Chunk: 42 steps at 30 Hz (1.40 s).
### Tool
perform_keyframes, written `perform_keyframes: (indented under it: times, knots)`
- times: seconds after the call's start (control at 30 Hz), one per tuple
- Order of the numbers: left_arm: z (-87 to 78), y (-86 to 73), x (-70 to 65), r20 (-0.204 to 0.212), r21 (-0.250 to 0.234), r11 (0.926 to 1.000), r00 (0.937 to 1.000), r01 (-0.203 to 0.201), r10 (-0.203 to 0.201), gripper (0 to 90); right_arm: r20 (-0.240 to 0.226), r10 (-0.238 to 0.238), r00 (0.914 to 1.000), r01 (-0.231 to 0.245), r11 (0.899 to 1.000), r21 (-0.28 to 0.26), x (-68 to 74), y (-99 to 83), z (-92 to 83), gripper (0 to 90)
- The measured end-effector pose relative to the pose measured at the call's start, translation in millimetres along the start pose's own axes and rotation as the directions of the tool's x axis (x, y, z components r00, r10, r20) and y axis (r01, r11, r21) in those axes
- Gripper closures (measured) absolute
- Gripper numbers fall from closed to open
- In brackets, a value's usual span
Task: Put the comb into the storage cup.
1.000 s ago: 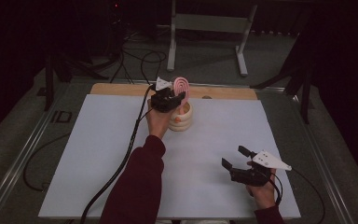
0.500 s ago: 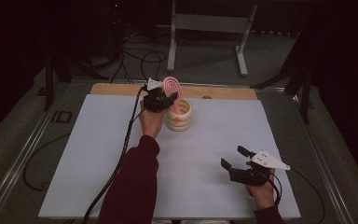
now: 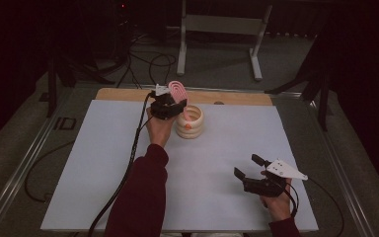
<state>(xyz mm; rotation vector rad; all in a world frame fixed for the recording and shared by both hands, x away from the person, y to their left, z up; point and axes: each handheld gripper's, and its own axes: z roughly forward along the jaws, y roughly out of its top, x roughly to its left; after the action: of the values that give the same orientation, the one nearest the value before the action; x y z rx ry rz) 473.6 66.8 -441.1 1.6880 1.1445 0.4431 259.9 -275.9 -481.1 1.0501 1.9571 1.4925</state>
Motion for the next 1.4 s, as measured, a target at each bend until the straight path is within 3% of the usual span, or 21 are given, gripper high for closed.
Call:
perform_keyframes:
  times: [0.1,0.23,0.47,0.63,0.83,1.1,1.4]
  knots:
    - [-0.3,-3.1,2.6,-0.005,0.001,0.9998,0.9998,0.021,-0.021,43.5,0.001,0.000,1.0000,0.000,1.000,-0.001,0.3,-0.1,0.2,13.6]
    - [-0.6,-6.4,3.8,-0.048,0.014,0.9998,0.9988,0.011,-0.011,32.5,0.001,-0.001,1.0000,0.001,1.000,0.000,0.3,-0.1,0.3,13.6]
    - [-2.9,-7.7,4.8,-0.084,0.033,0.9995,0.9964,-0.004,0.006,14.9,-0.002,0.002,1.0000,-0.002,1.000,0.002,0.9,-0.3,0.4,13.6]
    - [-8.1,-8.1,5.2,-0.094,0.041,0.9986,0.9950,-0.031,0.035,10.7,-0.002,0.002,1.0000,-0.002,1.000,0.002,1.0,-0.3,0.3,13.6]
    - [-17.6,-8.5,10.0,-0.097,0.052,0.9981,0.9946,-0.033,0.038,7.8,-0.004,0.000,1.0000,0.000,1.000,0.002,1.7,-0.3,0.7,13.6]
    - [-33.3,-13.0,16.3,-0.054,0.089,0.9947,0.9969,-0.053,0.057,0.8,-0.003,-0.005,1.0000,0.005,1.000,0.006,2.0,-0.5,1.3,13.6]
    - [-50.7,-19.4,19.9,-0.038,0.105,0.9909,0.9953,-0.084,0.089,0.0,-0.009,-0.006,0.9999,0.006,1.000,0.010,3.6,-0.6,2.1,13.6]
